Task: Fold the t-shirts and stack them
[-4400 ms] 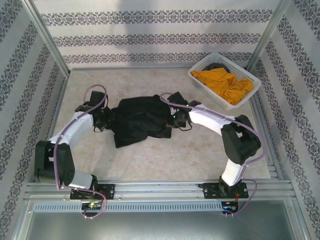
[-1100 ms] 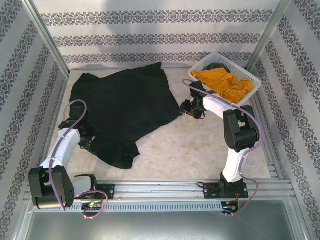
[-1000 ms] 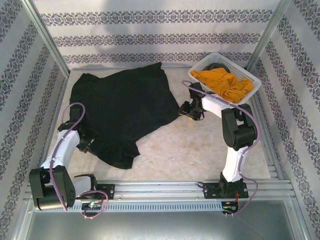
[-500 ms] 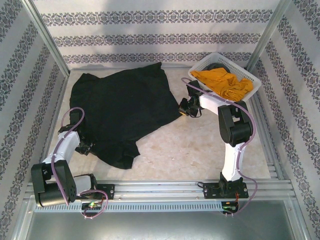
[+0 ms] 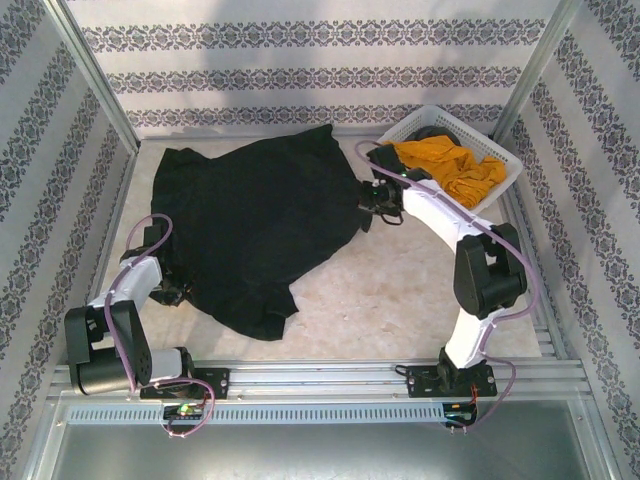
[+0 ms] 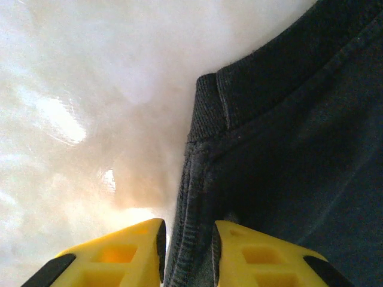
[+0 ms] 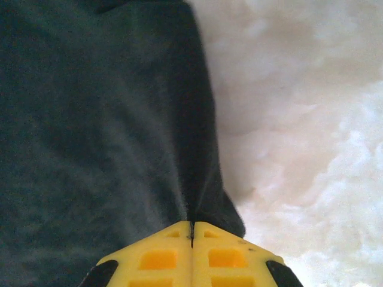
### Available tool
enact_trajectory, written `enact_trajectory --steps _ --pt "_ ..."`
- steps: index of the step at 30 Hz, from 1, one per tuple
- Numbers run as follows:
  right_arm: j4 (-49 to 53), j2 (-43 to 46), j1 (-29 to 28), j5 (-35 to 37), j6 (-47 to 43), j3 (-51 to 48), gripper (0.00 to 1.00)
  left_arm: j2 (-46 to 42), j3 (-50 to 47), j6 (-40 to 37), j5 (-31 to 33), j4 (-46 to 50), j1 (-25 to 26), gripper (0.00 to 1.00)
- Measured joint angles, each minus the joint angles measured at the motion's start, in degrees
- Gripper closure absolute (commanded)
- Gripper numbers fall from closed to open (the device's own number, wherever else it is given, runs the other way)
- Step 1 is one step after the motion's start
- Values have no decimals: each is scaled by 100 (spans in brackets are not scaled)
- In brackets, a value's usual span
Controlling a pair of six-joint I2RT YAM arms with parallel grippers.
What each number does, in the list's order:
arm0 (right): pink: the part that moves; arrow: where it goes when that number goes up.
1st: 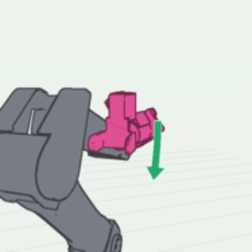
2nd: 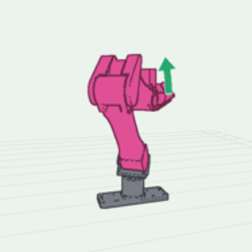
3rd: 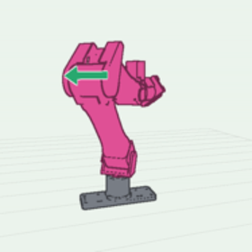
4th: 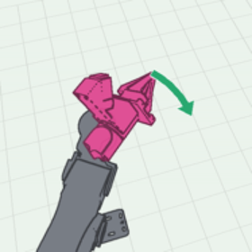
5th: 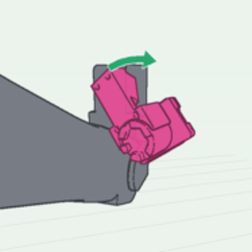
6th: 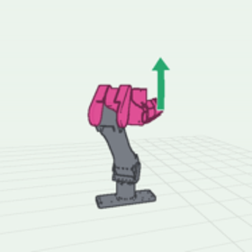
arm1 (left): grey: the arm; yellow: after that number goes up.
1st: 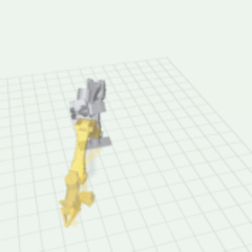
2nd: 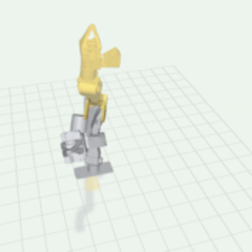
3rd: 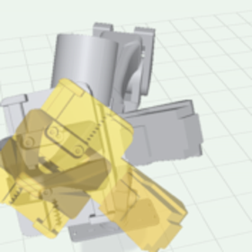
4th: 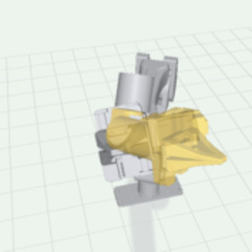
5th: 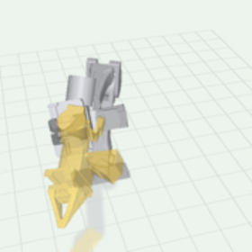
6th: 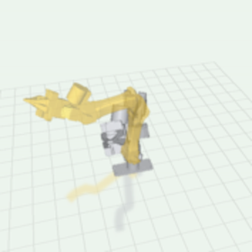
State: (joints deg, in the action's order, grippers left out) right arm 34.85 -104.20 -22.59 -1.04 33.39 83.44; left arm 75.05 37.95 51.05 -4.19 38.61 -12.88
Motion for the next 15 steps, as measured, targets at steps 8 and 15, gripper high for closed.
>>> enact_trajectory --steps 8,15 --pt "656 -1233 -1285 -295 -348 1158 100 24 85 -20 105 -17 0 72" --pt "732 -2052 -1506 -1335 -568 1338 64 22 173 -105 146 -13 0 71"
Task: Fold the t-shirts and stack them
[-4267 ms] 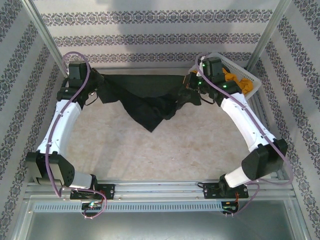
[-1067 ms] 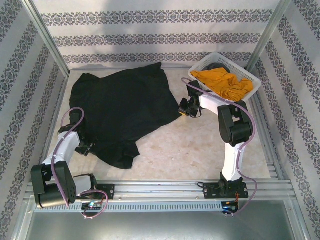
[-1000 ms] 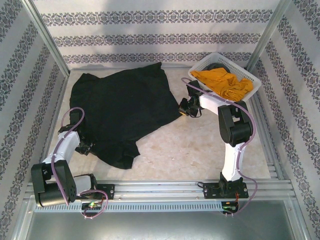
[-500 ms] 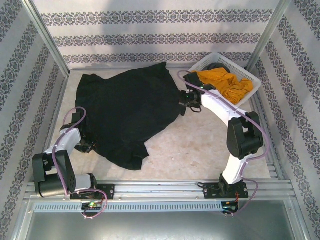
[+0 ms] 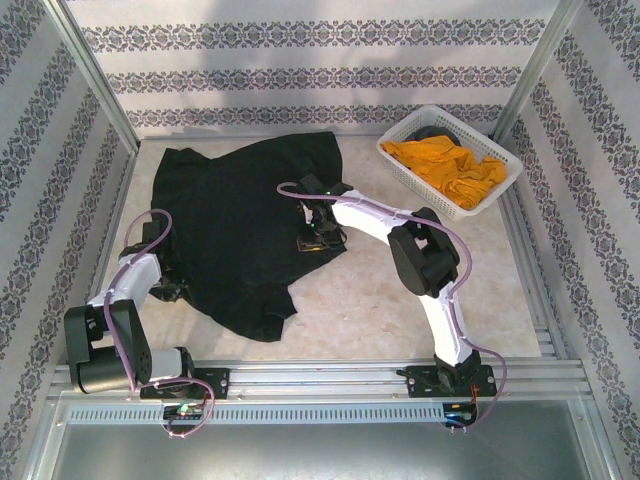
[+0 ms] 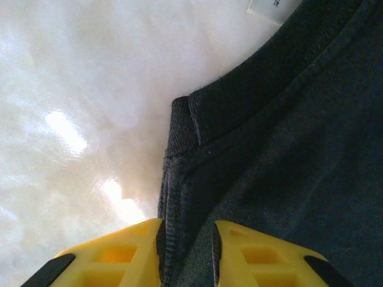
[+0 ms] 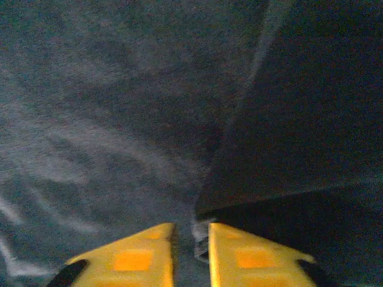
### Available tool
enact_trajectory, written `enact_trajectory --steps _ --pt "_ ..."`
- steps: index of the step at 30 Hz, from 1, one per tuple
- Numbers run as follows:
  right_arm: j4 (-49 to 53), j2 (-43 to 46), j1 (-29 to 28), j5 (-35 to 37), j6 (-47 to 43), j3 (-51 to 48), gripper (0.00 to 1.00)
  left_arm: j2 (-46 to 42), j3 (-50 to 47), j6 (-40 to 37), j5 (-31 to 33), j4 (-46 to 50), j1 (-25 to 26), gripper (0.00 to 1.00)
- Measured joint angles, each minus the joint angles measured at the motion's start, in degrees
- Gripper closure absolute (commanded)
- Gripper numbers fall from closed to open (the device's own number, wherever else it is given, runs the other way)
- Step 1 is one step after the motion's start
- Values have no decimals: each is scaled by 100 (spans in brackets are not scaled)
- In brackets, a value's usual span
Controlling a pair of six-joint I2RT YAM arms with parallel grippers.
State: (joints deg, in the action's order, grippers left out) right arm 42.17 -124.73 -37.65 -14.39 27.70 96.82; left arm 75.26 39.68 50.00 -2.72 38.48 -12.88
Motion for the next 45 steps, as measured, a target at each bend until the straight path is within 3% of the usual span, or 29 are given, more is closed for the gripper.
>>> enact_trajectory --steps 4,11,16,28,37,42,45 --pt "-216 306 127 -343 -72 -116 55 -4 0 -22 -4 2 0 70" --pt "-739 1497 1093 -459 201 -1207 59 -59 0 -37 -13 2 0 69" --pt "-1029 1646 1674 -564 413 -1814 62 -111 0 -50 -28 2 0 68" --pt "-1244 964 1473 -824 811 -1873 69 -291 -28 -92 -385 -177 0 67" --pt "-1237 789 1471 -817 907 -1738 84 -455 -310 -15 -929 -658 4 66" --pt "-1224 789 1471 -754 903 -1694 83 -570 -579 111 -1676 -1416 101 66" --pt "-1215 789 1471 -745 903 -1694 68 -575 -636 153 -1993 -1683 164 66"
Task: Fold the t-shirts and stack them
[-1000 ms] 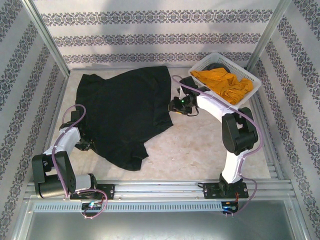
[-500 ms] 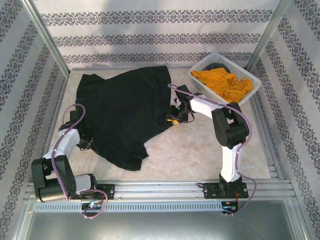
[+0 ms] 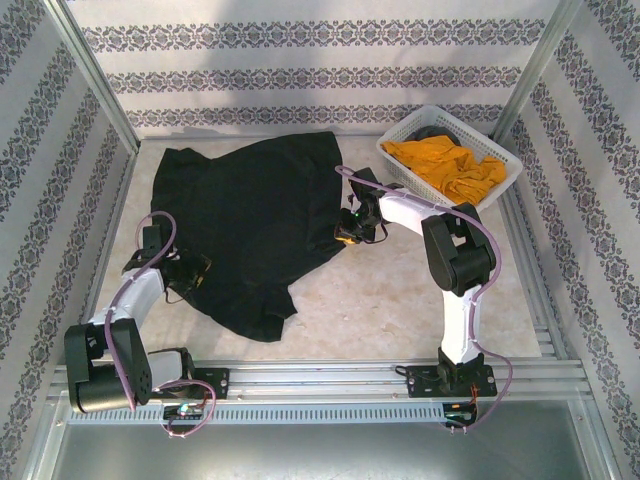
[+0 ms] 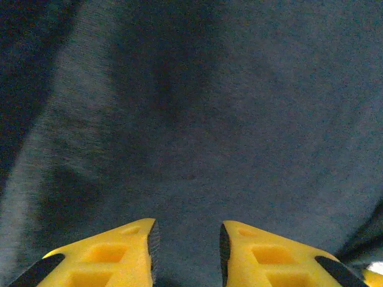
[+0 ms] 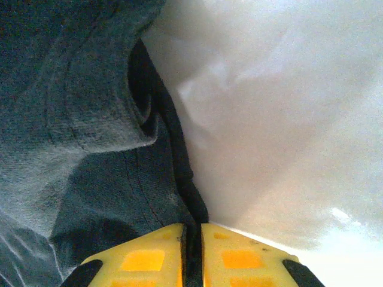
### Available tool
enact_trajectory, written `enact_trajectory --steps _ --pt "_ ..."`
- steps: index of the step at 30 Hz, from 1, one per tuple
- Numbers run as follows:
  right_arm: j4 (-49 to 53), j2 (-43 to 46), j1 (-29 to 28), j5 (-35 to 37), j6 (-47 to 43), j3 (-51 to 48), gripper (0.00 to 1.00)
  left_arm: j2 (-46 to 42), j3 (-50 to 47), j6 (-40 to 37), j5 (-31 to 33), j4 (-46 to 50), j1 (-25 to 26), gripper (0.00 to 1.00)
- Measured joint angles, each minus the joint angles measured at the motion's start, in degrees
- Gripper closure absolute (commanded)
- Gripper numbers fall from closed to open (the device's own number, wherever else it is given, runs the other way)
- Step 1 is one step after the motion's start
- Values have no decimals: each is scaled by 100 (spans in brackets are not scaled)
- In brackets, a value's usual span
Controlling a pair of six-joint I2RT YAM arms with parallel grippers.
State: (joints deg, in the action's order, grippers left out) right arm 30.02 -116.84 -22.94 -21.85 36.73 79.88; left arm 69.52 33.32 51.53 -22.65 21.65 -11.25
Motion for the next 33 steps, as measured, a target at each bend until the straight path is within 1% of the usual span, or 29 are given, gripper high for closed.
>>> enact_trajectory --steps 4,5,6,8,10,15,20,33 --pt "13 0 0 13 0 0 66 0 0 57 -203 -238 52 65" --pt "83 0 0 70 -48 26 66 28 -7 155 -210 -424 251 65" --pt "127 0 -9 144 -96 35 65 92 2 225 -308 -643 616 65" --pt "192 2 -9 243 -160 76 64 157 20 319 -533 -927 1119 65" --pt "249 2 -9 334 -249 116 61 184 37 415 -614 -1084 1366 64" --pt "409 0 -22 452 -409 361 64 284 122 514 -625 -1246 1585 64" --pt "415 -11 -87 470 -470 468 69 284 122 562 -608 -1290 1617 64" --pt "546 -262 -205 514 -520 588 71 282 122 599 -603 -1349 1648 65"
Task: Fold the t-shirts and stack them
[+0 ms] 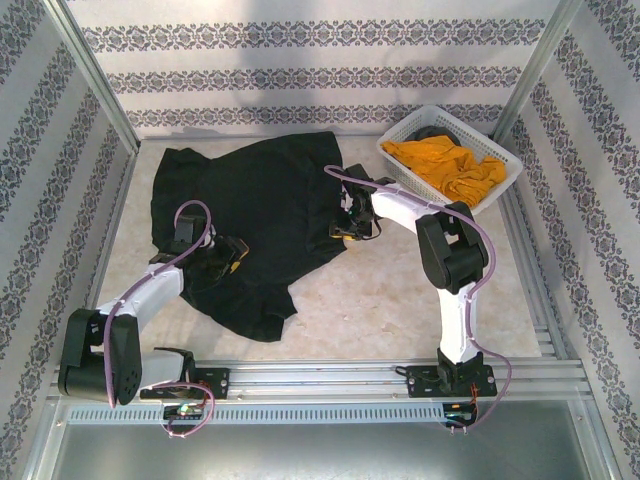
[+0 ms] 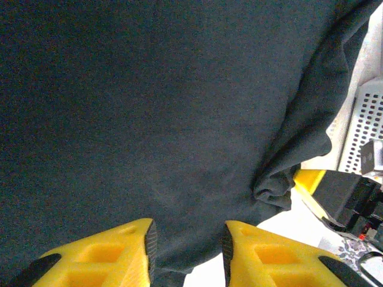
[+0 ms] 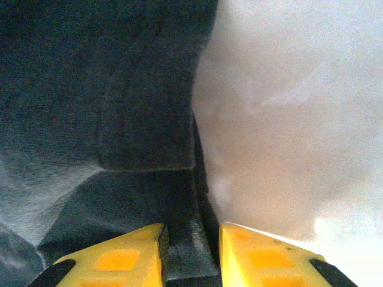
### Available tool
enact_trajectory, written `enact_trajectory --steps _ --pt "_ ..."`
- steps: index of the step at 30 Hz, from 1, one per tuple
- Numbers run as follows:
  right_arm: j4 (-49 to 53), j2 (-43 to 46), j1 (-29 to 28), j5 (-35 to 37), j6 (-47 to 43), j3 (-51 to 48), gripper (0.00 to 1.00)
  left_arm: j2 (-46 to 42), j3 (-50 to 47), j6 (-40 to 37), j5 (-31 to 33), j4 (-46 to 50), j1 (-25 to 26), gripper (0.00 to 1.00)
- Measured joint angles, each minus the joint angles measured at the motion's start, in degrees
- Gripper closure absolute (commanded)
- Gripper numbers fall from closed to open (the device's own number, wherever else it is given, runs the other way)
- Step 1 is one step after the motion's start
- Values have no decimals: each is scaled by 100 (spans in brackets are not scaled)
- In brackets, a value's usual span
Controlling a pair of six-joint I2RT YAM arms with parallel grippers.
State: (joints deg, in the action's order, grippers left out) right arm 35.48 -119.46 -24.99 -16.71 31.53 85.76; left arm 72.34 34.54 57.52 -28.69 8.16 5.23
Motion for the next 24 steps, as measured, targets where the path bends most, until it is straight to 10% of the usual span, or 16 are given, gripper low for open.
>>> enact_trajectory --steps 7,24 --pt "13 -44 -2 15 -4 13 89 2 0 0 0 -11 7 65" --pt "173 273 245 444 -46 39 98 92 26 2 2 -17 7 65"
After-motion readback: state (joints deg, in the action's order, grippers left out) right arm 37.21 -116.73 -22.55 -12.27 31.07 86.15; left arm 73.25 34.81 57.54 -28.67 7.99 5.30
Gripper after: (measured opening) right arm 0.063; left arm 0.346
